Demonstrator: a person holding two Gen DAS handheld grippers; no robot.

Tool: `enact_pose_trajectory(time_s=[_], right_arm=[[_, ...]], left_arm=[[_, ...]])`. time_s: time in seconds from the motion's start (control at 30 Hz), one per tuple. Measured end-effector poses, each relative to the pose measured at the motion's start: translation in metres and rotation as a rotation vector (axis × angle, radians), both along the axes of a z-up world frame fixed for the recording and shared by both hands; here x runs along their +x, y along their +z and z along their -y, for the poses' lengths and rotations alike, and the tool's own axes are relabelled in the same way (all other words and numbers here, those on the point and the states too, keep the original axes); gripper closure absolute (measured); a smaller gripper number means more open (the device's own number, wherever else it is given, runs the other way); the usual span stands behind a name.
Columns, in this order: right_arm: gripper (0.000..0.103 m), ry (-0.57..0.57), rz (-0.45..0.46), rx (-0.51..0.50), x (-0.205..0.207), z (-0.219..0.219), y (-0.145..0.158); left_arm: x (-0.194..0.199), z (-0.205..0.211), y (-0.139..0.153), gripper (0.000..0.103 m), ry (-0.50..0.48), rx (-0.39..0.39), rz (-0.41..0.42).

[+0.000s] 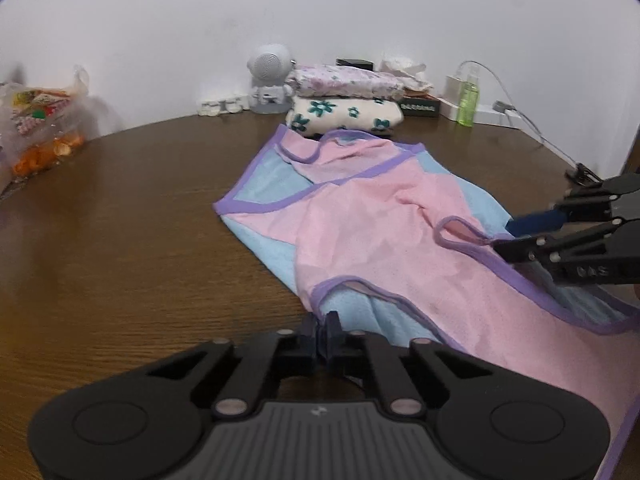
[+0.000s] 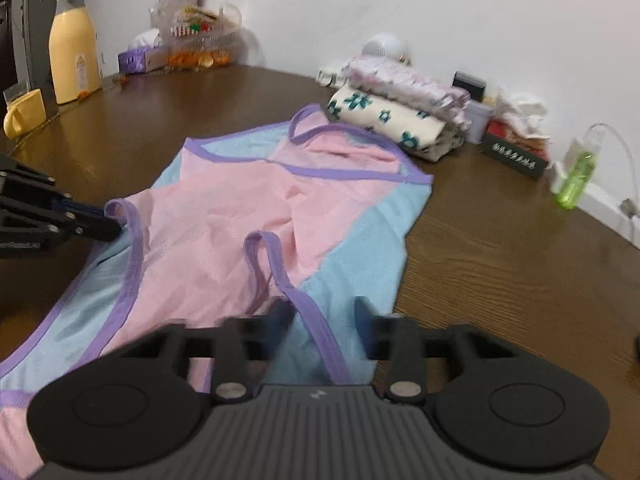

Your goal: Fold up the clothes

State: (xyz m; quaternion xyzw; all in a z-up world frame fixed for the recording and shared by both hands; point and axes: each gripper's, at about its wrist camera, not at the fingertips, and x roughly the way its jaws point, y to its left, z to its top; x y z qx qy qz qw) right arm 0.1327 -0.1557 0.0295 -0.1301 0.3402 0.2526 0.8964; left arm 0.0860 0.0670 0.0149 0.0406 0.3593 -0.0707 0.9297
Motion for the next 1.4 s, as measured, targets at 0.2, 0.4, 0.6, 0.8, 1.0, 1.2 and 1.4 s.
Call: enact_pose_trajectory(time_s=[0.2,0.4,0.6,0.8,1.0,1.2,1.4], right_arm=[[0.098,-0.268,-0.108,0.326,0.033,0.068,0.004],[0.07,-0.318,-0.013,0.228,0.008,0.074,0.014],[0.07,-0.019,0.017,0.159,-0.065,0.043,0.012],[0.086,-0.092,-0.07,0.161,-0.077,0.054,-0.015],[0.088,-0.123,-0.114,0.146,-0.129,0.099,-0.01],[0.079,-0.335,-0.099,0.011,-0.172,0.155,-0.002],[0.063,-0.371,0.052,0.057,-0.181,0.161,0.036]], left_arm=[[-0.021,-0.017,0.006,0.101,0.081,0.036,0.048],[-0.036,-0.013,0.007,0.086,0.096,0.132,0.034],[-0.083,0.0,0.027,0.056,-0.039,-0.049,0.063],[-0.093,0.052,0.002,0.071,-0.203,-0.01,-0.043],[-0.144,0.071,0.003,0.072,-0.318,-0.027,-0.043],[-0.187,0.123,0.014,0.069,-0.656,-0.176,-0.181],[-0.127,0.063,0.056,0.049,-0.43,-0.173,0.024]])
